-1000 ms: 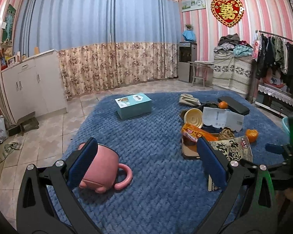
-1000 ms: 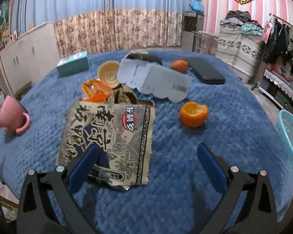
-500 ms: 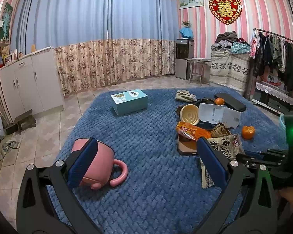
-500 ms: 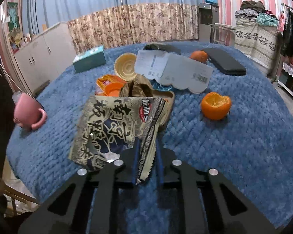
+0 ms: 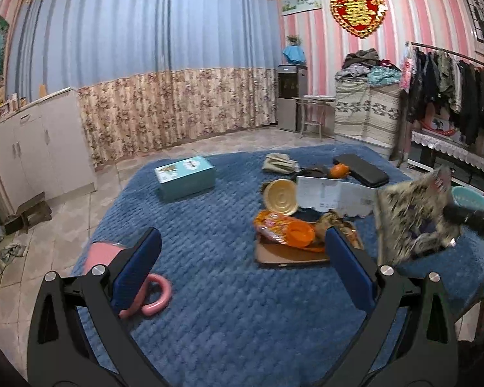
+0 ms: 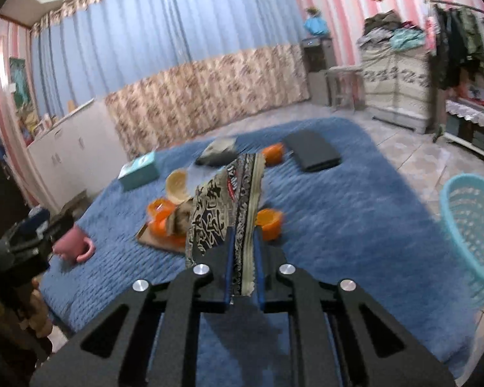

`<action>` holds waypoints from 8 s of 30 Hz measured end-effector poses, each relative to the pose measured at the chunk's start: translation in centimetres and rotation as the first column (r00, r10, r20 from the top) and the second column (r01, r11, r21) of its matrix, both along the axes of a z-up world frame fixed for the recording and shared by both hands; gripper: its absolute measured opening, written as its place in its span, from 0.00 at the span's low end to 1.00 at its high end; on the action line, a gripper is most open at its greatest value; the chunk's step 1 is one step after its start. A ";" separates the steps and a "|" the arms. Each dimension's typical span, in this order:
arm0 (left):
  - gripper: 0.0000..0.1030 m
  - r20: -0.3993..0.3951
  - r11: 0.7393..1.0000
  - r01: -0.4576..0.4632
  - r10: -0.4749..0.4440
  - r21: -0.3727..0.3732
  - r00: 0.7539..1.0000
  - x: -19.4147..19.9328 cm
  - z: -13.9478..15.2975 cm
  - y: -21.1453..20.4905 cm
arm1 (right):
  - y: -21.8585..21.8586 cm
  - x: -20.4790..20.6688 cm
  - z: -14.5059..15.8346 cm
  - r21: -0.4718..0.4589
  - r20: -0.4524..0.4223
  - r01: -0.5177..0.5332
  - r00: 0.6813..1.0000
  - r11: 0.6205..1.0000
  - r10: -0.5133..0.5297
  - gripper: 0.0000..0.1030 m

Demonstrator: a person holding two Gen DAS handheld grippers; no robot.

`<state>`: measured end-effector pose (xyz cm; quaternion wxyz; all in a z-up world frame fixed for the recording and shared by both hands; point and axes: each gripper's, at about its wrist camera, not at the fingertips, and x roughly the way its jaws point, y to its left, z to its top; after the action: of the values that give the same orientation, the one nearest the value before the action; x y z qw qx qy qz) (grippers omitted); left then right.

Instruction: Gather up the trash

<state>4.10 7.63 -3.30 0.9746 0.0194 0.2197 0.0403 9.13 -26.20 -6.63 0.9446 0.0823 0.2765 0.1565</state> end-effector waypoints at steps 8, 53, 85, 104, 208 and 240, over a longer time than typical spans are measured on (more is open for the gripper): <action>0.95 -0.057 0.994 0.110 -0.111 -0.026 0.992 4.4 -1.4 -4.7 | -6.7 -0.1 1.0 0.031 0.039 0.148 0.988 0.989 -0.149 0.11; 0.41 0.054 0.792 0.604 -0.601 -0.094 0.797 13.3 6.2 -37.7 | -30.7 -4.4 5.8 0.074 0.089 0.725 0.679 0.685 -0.728 0.11; 0.86 -0.104 0.760 0.642 -0.650 -0.103 0.753 19.4 -4.0 -47.0 | -32.7 -0.7 -2.6 -0.040 -0.111 0.754 0.648 0.655 -0.753 0.11; 0.95 -0.043 0.892 0.440 -0.446 -0.101 0.894 17.7 1.9 -32.2 | -27.8 3.4 -2.3 -0.101 -0.105 0.708 0.691 0.699 -0.715 0.77; 0.39 -0.064 0.928 0.369 -0.371 -0.041 0.926 17.0 0.6 -23.3 | -19.8 5.4 0.8 -0.226 0.025 0.559 0.822 0.798 -0.569 0.32; 0.61 -0.136 0.721 0.689 -0.692 -0.071 0.709 19.0 -4.4 -49.7 | -30.6 3.2 -2.3 -0.163 -0.069 0.727 0.666 0.667 -0.743 0.32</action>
<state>23.11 -42.04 -7.72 0.8993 0.0956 0.2706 -0.3299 12.33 -56.76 -8.89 0.9104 0.1392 0.2896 -0.2608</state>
